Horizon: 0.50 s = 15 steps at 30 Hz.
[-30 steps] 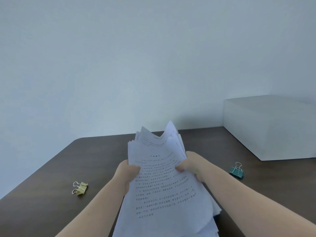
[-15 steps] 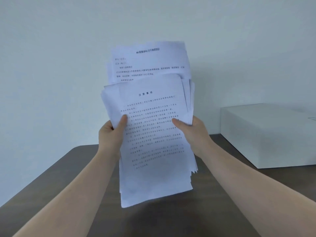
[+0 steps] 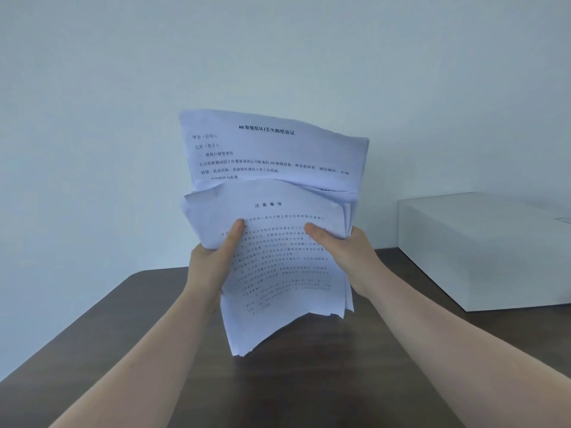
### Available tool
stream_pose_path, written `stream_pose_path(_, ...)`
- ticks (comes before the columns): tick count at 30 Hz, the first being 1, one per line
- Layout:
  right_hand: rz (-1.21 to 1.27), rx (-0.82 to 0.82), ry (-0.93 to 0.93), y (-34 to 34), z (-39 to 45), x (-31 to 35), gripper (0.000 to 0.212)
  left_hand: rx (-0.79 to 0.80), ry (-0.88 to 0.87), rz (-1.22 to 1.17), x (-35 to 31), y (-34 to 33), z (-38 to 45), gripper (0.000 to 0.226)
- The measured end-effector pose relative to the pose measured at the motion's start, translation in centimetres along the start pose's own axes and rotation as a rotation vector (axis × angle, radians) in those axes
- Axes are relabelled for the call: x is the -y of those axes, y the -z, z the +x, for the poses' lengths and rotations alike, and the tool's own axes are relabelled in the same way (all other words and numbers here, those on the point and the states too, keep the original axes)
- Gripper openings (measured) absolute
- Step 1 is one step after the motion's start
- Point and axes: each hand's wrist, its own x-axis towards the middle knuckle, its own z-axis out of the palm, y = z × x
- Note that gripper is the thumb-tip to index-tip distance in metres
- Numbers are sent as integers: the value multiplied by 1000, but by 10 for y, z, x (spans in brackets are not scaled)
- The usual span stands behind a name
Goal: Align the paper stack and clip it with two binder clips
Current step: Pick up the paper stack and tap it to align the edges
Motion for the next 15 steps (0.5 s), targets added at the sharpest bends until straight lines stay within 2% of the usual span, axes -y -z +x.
stream_pose_path(4,-5,35,-15,0,3,0,10,3,23,-10,-1,-2,3,36)
stream_pose_path(9,28,-22,46,1,7,8,27,-45,-12,-45,-4,4,7,42)
stream_pose_path(11,22,-77,90,5,9,11,21,-63,-61,-23,-1,8,10,49)
stream_pose_path(13,-21,-94,101,5,10,13,20,-37,-58,64,5,11,12,57)
stream_pose_path(15,-50,-85,96,5,11,9,27,31,-25,114,12,13,13,55)
